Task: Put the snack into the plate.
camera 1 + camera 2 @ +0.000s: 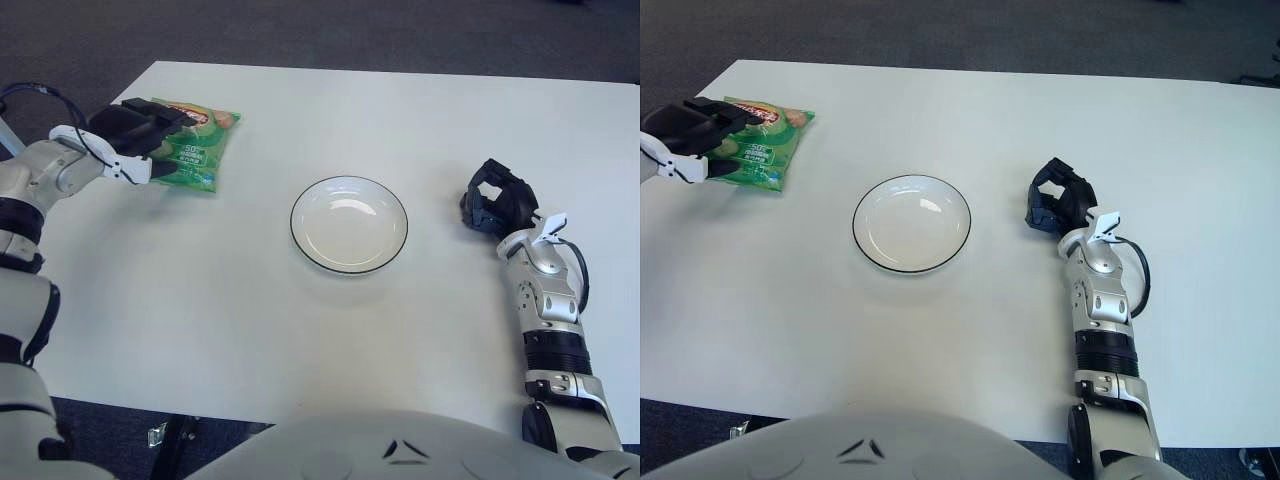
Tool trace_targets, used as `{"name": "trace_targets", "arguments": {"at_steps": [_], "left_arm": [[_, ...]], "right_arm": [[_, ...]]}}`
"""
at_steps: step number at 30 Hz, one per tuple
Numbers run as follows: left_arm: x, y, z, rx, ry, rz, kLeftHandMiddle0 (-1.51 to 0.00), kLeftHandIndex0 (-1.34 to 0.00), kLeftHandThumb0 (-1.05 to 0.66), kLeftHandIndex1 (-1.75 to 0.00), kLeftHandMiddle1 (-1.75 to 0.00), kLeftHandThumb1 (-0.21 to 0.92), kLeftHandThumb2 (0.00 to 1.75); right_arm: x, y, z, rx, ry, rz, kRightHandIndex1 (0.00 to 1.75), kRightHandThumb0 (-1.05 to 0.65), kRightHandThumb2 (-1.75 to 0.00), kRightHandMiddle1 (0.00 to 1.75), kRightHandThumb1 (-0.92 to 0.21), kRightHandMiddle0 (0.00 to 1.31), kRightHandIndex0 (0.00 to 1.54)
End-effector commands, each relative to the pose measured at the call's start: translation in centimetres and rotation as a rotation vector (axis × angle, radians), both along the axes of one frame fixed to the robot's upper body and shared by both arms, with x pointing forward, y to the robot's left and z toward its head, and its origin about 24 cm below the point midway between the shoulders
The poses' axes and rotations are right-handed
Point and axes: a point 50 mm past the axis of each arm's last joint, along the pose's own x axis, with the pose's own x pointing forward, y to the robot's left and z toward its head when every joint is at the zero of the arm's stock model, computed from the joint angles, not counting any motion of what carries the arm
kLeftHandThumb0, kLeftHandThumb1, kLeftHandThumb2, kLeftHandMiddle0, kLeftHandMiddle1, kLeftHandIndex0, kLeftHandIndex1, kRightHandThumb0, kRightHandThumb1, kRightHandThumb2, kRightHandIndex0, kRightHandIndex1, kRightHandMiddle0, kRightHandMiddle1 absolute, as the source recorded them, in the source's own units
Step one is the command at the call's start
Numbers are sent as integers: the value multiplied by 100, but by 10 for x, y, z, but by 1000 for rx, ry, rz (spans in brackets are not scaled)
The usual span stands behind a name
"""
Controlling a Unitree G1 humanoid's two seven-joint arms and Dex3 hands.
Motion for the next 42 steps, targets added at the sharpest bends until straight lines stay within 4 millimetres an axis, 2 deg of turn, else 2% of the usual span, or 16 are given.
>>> {"name": "trace_targets", "arguments": {"at_steps": [1, 42], "left_arm": [[-5, 5, 3, 5, 8, 18, -29, 0, -69, -92, -62, 92, 103], [-5, 4, 4, 3, 12, 34, -26, 0, -69, -95, -67, 92, 103]], "right_arm": [[-18, 3, -41, 37, 204, -8, 175, -48, -129, 175, -33, 60, 130], [-16, 4, -40, 33, 205, -5, 175, -48, -129, 175, -34, 60, 130]]}}
